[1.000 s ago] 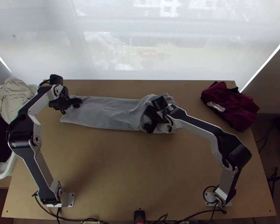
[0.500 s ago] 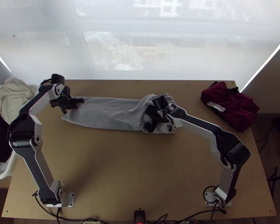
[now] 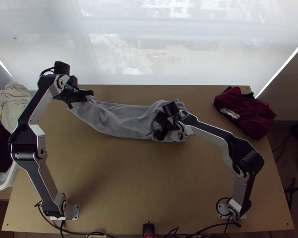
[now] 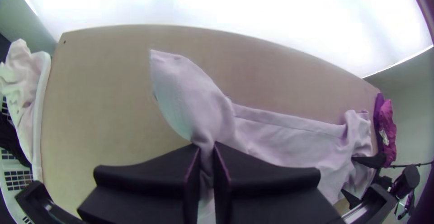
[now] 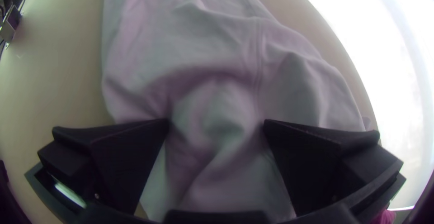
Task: Fold the t-shirt
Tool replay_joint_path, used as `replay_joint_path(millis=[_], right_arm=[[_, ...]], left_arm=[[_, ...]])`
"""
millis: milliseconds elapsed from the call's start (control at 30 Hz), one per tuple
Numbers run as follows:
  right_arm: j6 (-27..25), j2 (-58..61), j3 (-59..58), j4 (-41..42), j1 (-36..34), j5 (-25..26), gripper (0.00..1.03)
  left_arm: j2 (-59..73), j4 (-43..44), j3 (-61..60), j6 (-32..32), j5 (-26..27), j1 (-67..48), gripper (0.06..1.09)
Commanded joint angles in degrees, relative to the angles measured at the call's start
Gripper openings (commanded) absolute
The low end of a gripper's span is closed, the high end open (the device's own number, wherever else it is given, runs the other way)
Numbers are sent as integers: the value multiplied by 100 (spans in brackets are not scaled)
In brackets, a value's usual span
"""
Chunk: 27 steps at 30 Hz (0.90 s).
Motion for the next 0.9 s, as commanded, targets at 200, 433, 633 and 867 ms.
replay_joint_path(millis=[200,433,633,867], right_arm=[[97,-106,3,-26,-164,23,98],[114,-695,73,-122,-288,23,98],[97,-1450,222,-623,-736,14,98],[26,-2197,82,-1115,-1272,14,98]], left_arm=[[-265,-368,938,-55,590,-752,9],[-318,-377,1254,-99,898,-1156,9],[-265,-377,1439,-134,1047,-1525,9],[34,-386,1737,-195,1223,-1974,9]])
